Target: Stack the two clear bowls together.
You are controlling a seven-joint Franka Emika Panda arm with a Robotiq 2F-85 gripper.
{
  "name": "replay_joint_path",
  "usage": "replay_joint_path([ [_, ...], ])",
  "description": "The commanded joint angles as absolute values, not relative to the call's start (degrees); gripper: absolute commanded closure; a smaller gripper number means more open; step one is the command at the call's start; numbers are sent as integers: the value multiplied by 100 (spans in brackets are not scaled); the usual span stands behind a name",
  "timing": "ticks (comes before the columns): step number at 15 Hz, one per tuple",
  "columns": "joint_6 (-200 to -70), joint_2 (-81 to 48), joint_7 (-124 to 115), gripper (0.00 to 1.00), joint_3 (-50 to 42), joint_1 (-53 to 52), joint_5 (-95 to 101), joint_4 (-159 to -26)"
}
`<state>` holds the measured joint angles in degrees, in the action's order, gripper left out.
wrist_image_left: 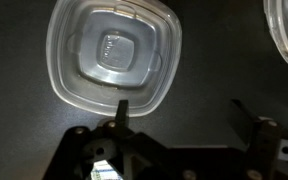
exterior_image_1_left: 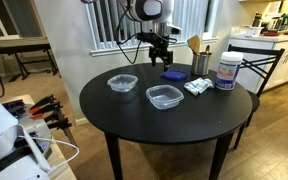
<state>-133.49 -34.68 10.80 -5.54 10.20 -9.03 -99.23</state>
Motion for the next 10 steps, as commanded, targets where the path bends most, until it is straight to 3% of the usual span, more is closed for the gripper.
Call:
replay_joint_path([
  [1, -13045, -3867, 868, 0, -437, 1179, -906, -9402],
  [10, -12787, -4945, 885, 0, -152, 1549, -1141, -8268],
])
